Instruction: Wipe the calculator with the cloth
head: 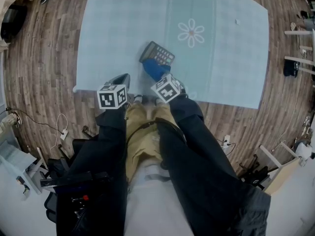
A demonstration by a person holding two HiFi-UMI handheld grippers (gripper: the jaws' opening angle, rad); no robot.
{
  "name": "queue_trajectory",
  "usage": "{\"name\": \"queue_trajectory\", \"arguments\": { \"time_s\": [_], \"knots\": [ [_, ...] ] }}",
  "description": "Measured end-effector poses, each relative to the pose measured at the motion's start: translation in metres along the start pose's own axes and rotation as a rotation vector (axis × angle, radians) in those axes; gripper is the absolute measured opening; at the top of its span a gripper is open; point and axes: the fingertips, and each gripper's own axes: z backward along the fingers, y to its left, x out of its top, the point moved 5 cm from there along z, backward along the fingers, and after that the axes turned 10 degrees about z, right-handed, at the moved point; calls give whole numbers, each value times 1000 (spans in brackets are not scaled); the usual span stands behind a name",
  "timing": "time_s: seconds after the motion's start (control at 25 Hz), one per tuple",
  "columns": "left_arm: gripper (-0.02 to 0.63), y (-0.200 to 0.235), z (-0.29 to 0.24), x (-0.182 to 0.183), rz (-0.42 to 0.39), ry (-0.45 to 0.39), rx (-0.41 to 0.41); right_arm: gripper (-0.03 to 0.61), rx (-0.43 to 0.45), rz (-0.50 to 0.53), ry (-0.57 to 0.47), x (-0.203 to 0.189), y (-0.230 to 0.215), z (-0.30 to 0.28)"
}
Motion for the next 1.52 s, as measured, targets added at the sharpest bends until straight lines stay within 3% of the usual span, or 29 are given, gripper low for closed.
{"name": "queue_trajectory", "arguments": {
  "time_s": [0.2, 0.4, 0.68, 0.88, 1.16, 1.52],
  "knots": [
    [0, 0, 3, 7, -2, -19, -7, 58, 9, -64, -33, 1, 3, 16],
    [0, -15, 10, 27, 24, -72, -61, 58, -59, -162, -112, -3, -8, 46],
    [0, -54, 22, 66, -79, -157, -109, 58, -189, -278, -271, 21, -31, 102],
    [0, -84, 31, 95, -155, -220, -147, 58, -271, -294, -397, 57, -53, 148],
    [0, -129, 59, 151, -258, -364, -247, 58, -403, -244, -543, 110, -72, 215],
    [-1, -184, 104, 212, -319, -533, -346, 58, -539, -176, -688, 147, -87, 287]
  ]
}}
